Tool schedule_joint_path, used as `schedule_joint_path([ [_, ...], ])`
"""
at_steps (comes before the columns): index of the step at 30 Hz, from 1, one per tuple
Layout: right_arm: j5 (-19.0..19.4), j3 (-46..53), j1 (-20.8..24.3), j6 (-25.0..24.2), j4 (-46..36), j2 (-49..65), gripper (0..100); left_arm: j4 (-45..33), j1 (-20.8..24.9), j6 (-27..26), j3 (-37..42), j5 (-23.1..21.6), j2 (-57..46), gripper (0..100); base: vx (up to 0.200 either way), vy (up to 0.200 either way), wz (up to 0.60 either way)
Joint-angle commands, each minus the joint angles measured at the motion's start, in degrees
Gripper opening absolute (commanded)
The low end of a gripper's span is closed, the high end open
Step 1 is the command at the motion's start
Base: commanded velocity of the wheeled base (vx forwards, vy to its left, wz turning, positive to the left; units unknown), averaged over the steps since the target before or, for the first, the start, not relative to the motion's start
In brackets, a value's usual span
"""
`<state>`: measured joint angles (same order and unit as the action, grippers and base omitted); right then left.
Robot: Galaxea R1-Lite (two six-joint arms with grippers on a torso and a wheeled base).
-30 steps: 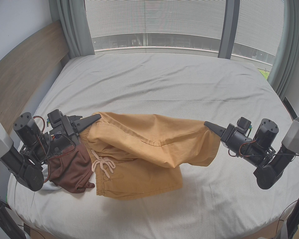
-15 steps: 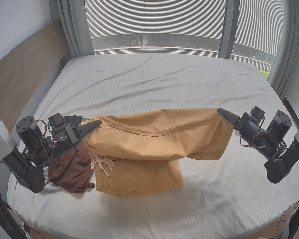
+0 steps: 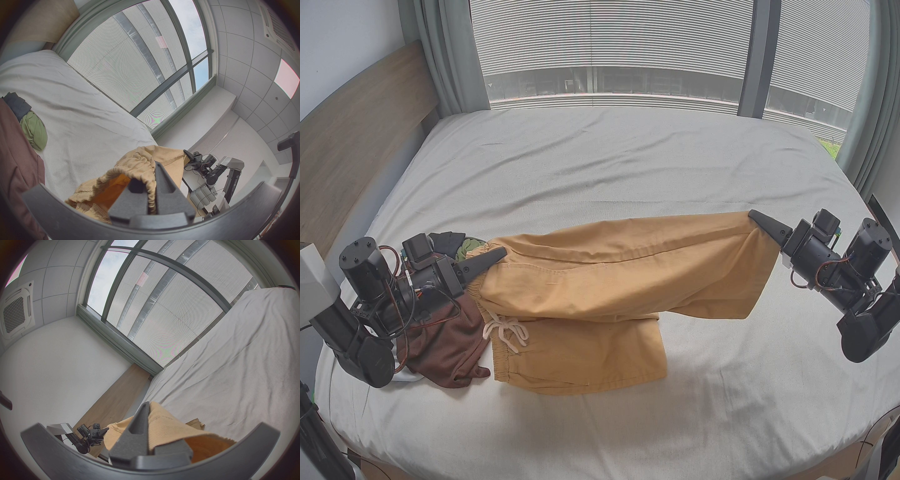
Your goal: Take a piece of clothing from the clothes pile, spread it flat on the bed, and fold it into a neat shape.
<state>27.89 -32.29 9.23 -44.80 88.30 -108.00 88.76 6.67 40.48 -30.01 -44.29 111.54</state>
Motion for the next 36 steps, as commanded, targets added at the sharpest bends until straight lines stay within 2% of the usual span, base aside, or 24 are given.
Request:
schedule_joint_path([
  [1,0.06,-0.58,-1.23,-0.02,0.03,-0.11,0,0.01,-0.60,0.03,-0.22,-0.01,0.17,0,0.000,0.000,0.00],
  [6,1.55,-0.58,-2.28,-0.11,0.03,-0.28,0,0.01,-0.60,0.12,-0.31,-0.01,0.17,0,0.000,0.000,0.00],
  [15,1.64,-0.67,-2.20,-0.11,0.03,0.42,0,0.01,-0.60,0.30,-0.66,-0.01,-0.54,0,0.000,0.000,0.00],
  [24,1.73,-0.31,-1.58,-0.29,-0.23,6.04,0,0.01,-0.43,0.21,-0.31,0.08,-0.45,0,0.000,0.000,0.00],
  [36,1.64,-0.58,0.70,-0.29,-6.73,14.31,0,0.01,0.80,-0.49,0.13,0.17,2.36,0,0.000,0.000,0.00],
])
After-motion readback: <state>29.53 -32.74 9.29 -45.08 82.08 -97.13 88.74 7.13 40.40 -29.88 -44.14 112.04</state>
